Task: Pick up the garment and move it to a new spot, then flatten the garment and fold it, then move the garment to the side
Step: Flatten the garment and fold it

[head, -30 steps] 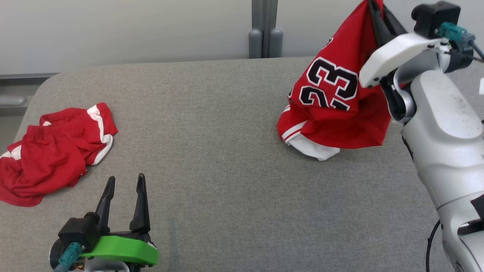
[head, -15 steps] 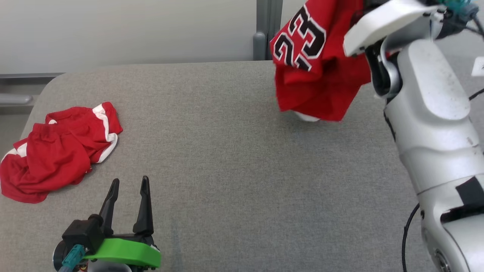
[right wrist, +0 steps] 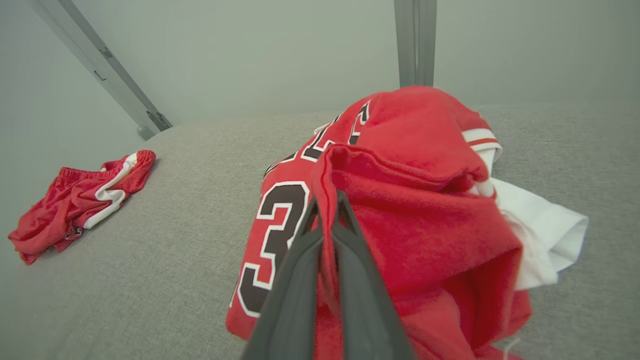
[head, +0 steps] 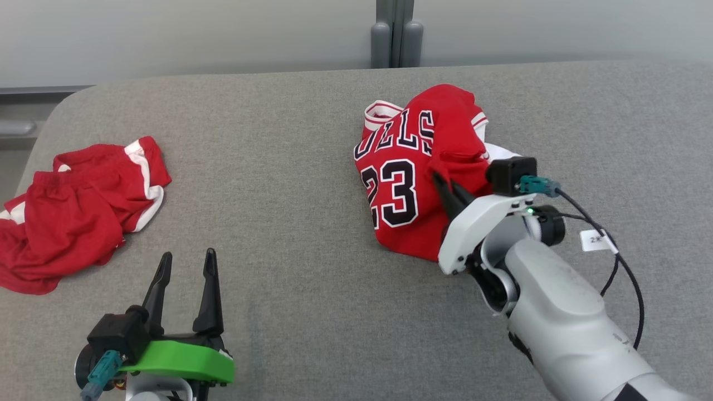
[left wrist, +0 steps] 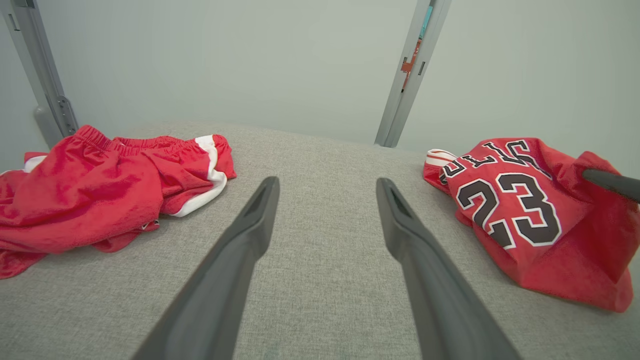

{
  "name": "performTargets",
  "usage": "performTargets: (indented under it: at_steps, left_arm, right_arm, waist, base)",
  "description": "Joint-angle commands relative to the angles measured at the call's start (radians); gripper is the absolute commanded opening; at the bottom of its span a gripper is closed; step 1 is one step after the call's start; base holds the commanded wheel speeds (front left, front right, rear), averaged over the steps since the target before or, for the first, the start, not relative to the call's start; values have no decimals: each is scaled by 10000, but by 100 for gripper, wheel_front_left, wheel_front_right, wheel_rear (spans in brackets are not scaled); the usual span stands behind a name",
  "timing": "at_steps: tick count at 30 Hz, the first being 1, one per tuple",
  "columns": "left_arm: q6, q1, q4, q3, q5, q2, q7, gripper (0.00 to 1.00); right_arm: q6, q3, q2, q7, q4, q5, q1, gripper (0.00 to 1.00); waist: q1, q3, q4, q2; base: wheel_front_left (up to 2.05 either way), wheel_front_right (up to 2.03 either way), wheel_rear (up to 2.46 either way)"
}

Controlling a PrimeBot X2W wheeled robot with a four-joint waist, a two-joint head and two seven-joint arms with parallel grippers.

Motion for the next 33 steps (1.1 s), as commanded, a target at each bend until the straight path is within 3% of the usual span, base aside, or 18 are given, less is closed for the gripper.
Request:
performTargets:
  at_steps: [1, 4, 8, 13, 16, 23, 33]
  left_arm:
    - [-19, -100, 2, 30, 58, -14, -5, 100]
    - [-37, -95, 4, 67, 72, -28, -5, 100]
    - [-45, -75, -32, 71, 117, -38, -5, 100]
    - [-67, -49, -134, 86, 91, -63, -5, 100]
    - [-91, -177, -183, 75, 127, -69, -5, 100]
    - [-168, -478, -258, -2, 202, -115, -5, 100]
    - [-297, -1027, -299, -163, 293, -225, -5, 100]
  right_arm:
    - [-3, 342, -21, 254, -261, 375, 299, 100]
    - [-3, 1039, -24, 870, -1058, 1114, 613, 100]
    - [-1, 1019, -401, 1504, -2303, 1696, 847, 100]
    - [-2, -487, -1386, 2059, -3427, 650, 673, 100]
    - [-2, -1565, -1512, 2724, -3537, 55, 586, 100]
    - [-2, -3283, -1695, 3929, -2410, -1675, -53, 100]
    - [-2, -4336, -1876, 3692, -97, -2950, -1098, 100]
  waist:
    - [0, -7, -99, 0]
    - [0, -36, -225, 0]
    - [0, -59, -323, 0]
    - [0, 54, -355, 0]
    - [0, 206, -276, 0]
    - [0, 826, 154, 0]
    - [0, 1935, 1101, 0]
  base:
    - [0, 0, 0]
    - [0, 0, 0]
    - [0, 0, 0]
    - [0, 0, 0]
    - [0, 0, 0]
    - [0, 0, 0]
    - [0, 0, 0]
